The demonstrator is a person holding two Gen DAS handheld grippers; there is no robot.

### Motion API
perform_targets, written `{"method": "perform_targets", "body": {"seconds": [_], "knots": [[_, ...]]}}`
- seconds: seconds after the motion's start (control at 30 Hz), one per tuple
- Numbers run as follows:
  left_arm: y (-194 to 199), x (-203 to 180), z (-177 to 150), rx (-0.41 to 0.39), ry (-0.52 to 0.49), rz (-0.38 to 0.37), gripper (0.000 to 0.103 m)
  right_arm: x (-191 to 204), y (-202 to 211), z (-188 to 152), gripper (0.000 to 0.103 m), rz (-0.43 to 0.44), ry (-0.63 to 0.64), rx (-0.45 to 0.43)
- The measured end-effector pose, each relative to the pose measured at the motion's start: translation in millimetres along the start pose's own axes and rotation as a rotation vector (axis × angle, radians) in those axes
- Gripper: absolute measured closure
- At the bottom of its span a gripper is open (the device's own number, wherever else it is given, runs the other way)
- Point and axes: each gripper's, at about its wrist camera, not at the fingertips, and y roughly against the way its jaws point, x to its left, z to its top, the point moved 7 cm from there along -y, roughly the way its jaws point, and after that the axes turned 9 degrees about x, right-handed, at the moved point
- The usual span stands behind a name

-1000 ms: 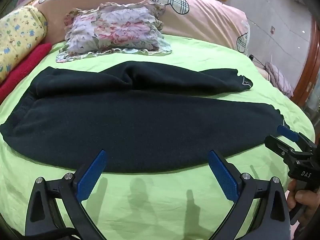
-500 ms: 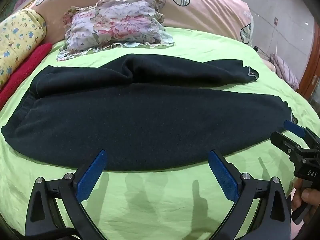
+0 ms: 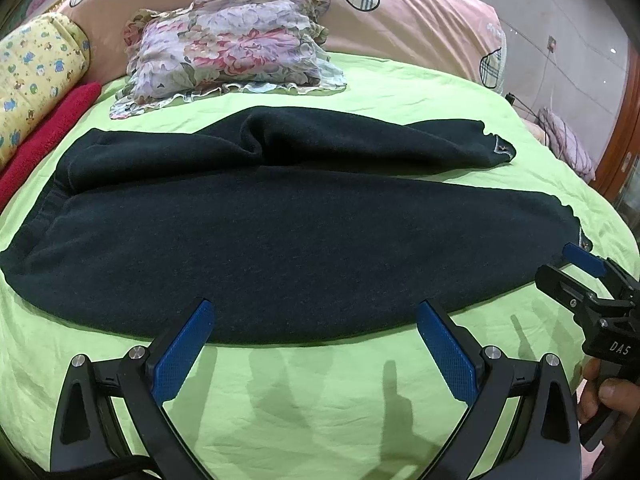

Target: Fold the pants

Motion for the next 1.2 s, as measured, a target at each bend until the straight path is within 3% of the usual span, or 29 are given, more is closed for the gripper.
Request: {"method": "perform_targets", "body": {"seconds": [1.2], "knots": [[-3.9,-1.5,-0.4,0.015,0.013,-0.05,0.001,0.0,3.3,2.1,0.003,0.012,-0.023,0.008]]}}
